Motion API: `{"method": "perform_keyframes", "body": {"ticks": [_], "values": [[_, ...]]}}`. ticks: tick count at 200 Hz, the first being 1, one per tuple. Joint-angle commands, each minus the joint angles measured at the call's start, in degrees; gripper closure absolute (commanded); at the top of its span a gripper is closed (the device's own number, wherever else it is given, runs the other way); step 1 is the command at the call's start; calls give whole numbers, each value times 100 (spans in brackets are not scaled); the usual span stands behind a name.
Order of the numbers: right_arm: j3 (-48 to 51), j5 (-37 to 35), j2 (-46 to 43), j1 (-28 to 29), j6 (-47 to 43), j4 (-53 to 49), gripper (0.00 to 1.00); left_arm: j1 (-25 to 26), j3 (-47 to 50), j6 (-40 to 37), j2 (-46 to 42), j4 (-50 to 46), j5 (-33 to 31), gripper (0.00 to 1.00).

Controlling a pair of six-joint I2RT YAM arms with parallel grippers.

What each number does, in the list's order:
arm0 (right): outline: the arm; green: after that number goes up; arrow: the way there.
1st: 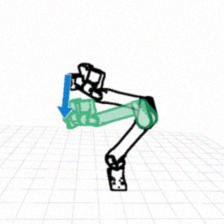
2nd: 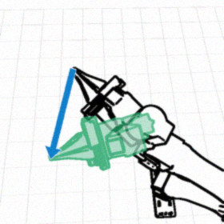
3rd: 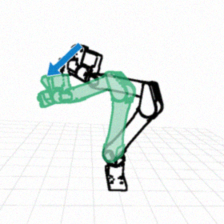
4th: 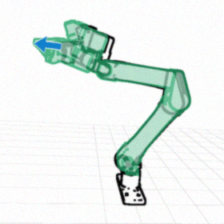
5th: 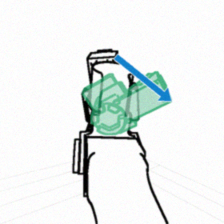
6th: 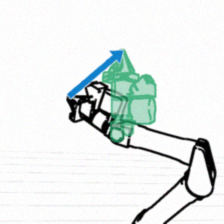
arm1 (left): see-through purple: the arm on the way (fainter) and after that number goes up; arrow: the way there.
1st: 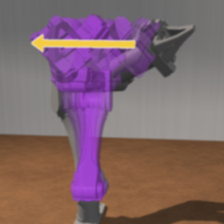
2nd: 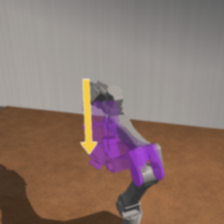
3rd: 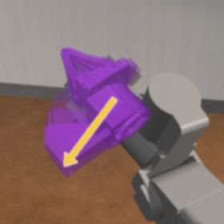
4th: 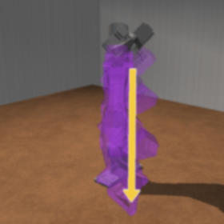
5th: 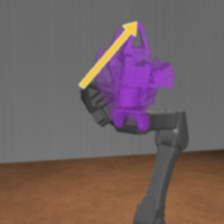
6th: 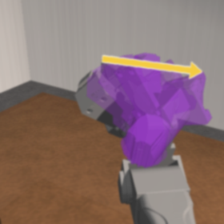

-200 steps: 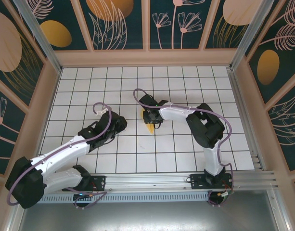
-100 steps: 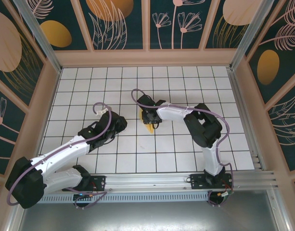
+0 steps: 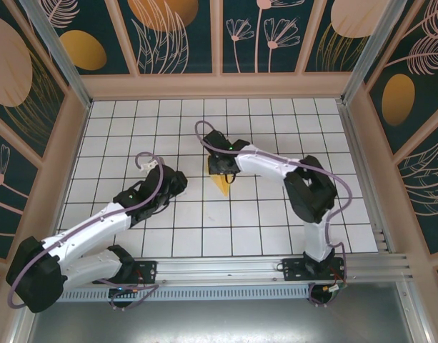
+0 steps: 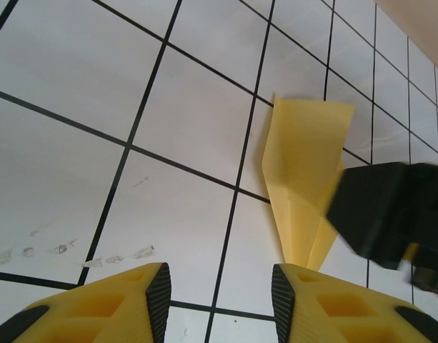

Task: Fold a paper plane with a square sheet of paper (pick it up from the middle)
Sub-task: Reset both arms

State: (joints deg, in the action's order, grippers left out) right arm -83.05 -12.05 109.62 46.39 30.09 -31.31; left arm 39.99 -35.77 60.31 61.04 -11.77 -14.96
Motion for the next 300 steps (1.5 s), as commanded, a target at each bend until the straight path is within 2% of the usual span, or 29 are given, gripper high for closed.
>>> {"method": "perform_keyframes", "body": {"ticks": [1, 33, 50, 57, 62, 77, 96, 111, 138, 164, 185, 200, 233, 243, 253, 268, 280, 300], "values": [[268, -593, -1072, 19, -94, 106, 41, 14, 3, -59, -208, -65, -364, 53], [1349, -2271, -2561, -134, -187, 783, 36, 11, -66, -493, -620, -203, -1108, 47], [2178, -3260, -3341, -497, -312, 1359, 35, 4, 15, -969, -918, -62, -1690, 42], [2569, -3600, -3610, -695, -443, 1663, 33, 5, 85, -1249, -1041, 47, -1982, 36], [2871, -3764, -3780, -875, -635, 1967, 31, 2, 130, -1432, -1126, 131, -2218, 29], [3759, -3813, -4137, -1462, -1436, 2976, 30, 5, 324, -2066, -1368, 420, -3152, 2], [4458, -3515, -4174, -2399, -1577, 3507, 28, -38, 561, -2843, -1611, 873, -4510, 1], [4910, -2992, -4135, -2982, -1757, 4053, 27, -267, 922, -3687, -1716, 1782, -4955, 1], [5973, -1325, -3981, -3803, -2320, 6040, 28, -1226, 1520, -4252, -1478, 2890, -4238, 1], [6420, -358, -3809, -3979, -3039, 7392, 28, -1547, 1895, -5402, -618, 4446, -4004, 1], [6780, 425, -3529, -4302, -3060, 8416, 28, -1813, 2031, -5669, 196, 5553, -3412, 1], [7036, 644, -3257, -4415, -3140, 9229, 28, -2024, 2145, -5740, 747, 6427, -3026, 1], [7152, 1446, -2969, -4714, -3092, 9848, 28, -2511, 2247, -5887, 1855, 7935, -2391, 1], [7194, 1408, -2712, -4724, -3088, 10182, 28, -2584, 2114, -5990, 1984, 7891, -2400, 1], [7137, 1482, -2413, -4731, -3121, 10317, 28, -2738, 2206, -6060, 2084, 8264, -2214, 1], [7033, 1339, -2121, -4789, -3012, 10437, 26, -3184, 2472, -5701, 2384, 9046, -1735, 1], [6972, 1399, -2122, -4854, -2937, 10293, 25, -3297, 2273, -5613, 2254, 8348, -1324, 1], [6944, 1372, -2133, -4849, -2938, 10226, 20, -3641, 2392, -5478, 2435, 8590, -456, 1]]}}
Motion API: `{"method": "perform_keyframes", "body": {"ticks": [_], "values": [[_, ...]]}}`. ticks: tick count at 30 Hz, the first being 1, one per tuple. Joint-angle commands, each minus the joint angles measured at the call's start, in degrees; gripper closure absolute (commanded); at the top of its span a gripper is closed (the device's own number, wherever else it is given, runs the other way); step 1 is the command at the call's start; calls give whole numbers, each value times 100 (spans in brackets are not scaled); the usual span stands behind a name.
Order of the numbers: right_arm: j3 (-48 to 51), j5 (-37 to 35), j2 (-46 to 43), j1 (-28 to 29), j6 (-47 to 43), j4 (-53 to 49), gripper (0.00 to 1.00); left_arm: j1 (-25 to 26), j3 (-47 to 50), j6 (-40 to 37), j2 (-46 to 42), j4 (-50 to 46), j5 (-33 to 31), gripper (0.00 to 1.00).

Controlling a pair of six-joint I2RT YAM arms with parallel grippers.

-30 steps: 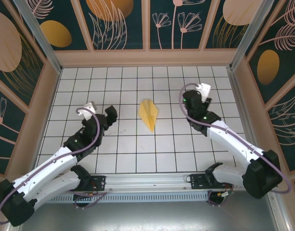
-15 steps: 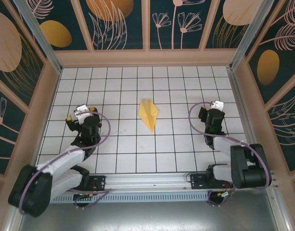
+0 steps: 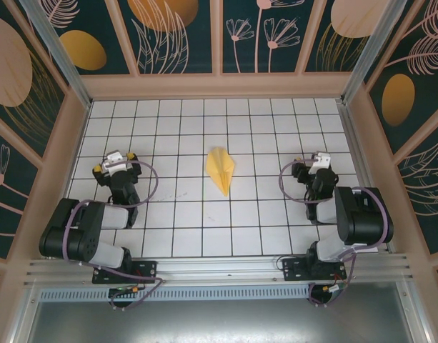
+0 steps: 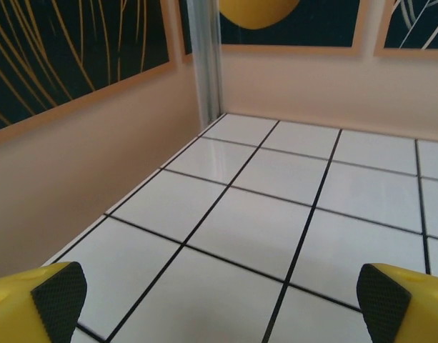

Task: Fold a paper plane with a square sheet of paper (pick it up from the middle)
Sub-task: Reset both arms

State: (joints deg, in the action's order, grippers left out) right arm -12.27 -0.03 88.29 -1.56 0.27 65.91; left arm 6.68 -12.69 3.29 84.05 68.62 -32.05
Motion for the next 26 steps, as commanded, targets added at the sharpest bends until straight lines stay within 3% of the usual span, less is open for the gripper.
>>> {"method": "perform_keyframes", "body": {"ticks": [1, 2, 3, 4, 5, 7, 26], "values": [[-134, 175, 2, -54, 43, 507, 20, -322, 96, 229, 180, 611, 1276, 1], [-127, 170, 4, -63, 43, 523, 14, -375, 128, 226, 554, 1344, 1194, 1], [-132, 166, -1, -52, 43, 510, 2, -399, 47, 312, 382, 751, 1260, 1], [-126, 165, 4, -55, 43, 514, 1, -446, 6, 355, 241, 496, 1330, 1], [-130, 167, 4, -55, 43, 522, 1, -448, 86, 318, 434, 1031, 1298, 1], [-117, 145, 4, -46, 40, 529, 1, -457, 15, 358, 282, 574, 1315, 1], [-126, 144, -2, -36, 34, 522, 1, -448, 78, 317, 316, 775, 1325, 1]]}}
